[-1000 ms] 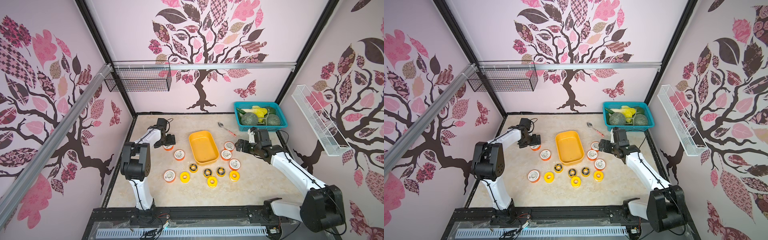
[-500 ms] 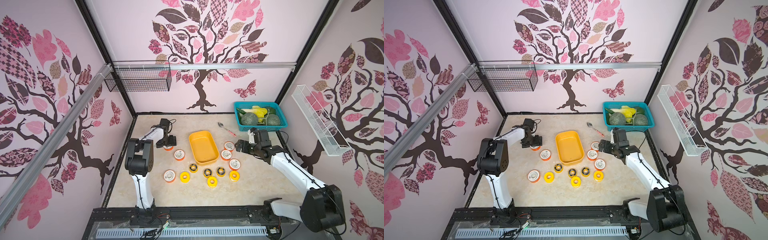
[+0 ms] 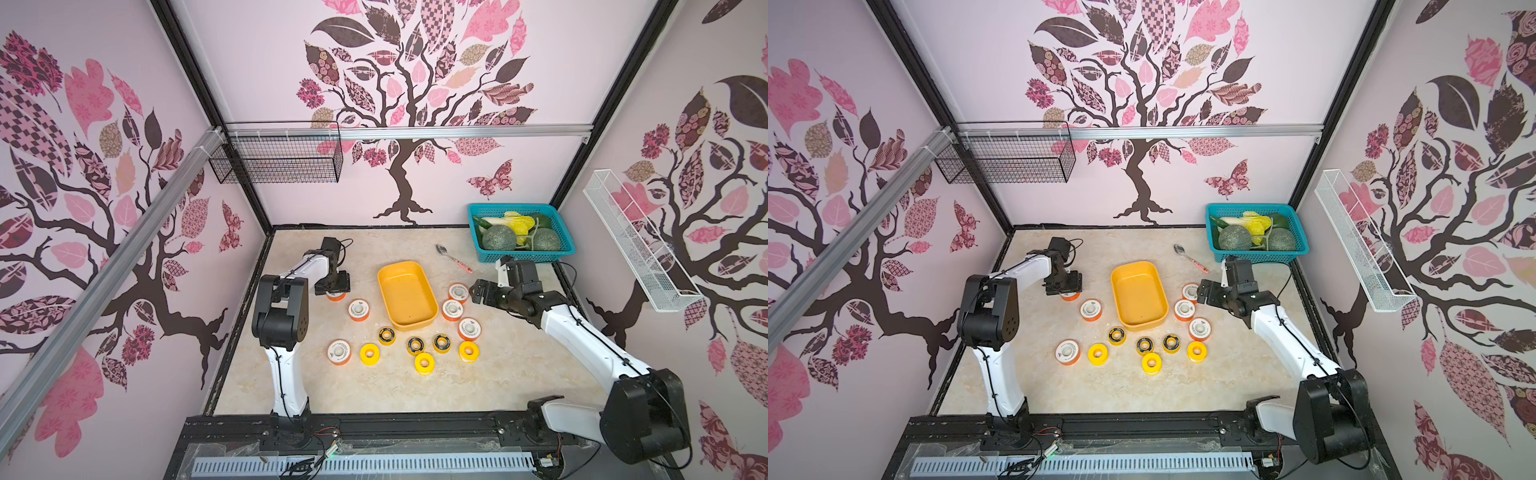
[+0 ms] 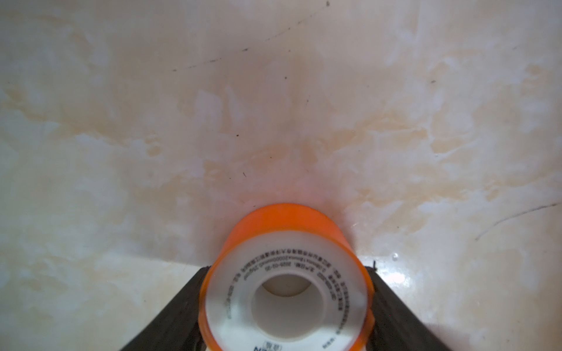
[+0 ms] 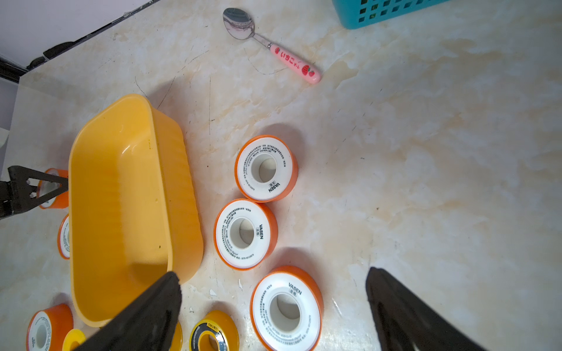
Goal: Put the sealing tape into the storage box
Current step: Pick up the sealing tape at the center of the board.
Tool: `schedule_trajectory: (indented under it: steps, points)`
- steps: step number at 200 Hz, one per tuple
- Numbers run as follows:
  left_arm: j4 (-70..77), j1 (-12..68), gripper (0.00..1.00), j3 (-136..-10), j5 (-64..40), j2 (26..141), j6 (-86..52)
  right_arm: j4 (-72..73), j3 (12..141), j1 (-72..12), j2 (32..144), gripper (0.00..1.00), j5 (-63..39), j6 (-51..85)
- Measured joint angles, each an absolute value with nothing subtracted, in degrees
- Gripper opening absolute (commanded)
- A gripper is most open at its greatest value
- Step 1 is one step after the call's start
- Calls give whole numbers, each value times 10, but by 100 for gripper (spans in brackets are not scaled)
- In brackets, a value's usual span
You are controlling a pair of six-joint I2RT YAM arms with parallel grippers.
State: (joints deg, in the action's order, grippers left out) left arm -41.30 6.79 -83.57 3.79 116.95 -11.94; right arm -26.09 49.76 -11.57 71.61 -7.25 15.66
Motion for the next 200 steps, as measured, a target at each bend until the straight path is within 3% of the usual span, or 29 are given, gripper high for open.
schedule_trajectory:
  steps: [106, 170, 200]
  points:
    - [-465, 95, 64, -867, 59, 1108, -113, -257, 497, -116, 726, 99, -77, 156]
    - [-505, 171, 64, -929, 59, 1097, -96, -244, 498, -116, 773, 99, -104, 155]
    - [-519, 197, 65, -957, 53, 1097, -93, -248, 510, -126, 808, 86, -122, 144]
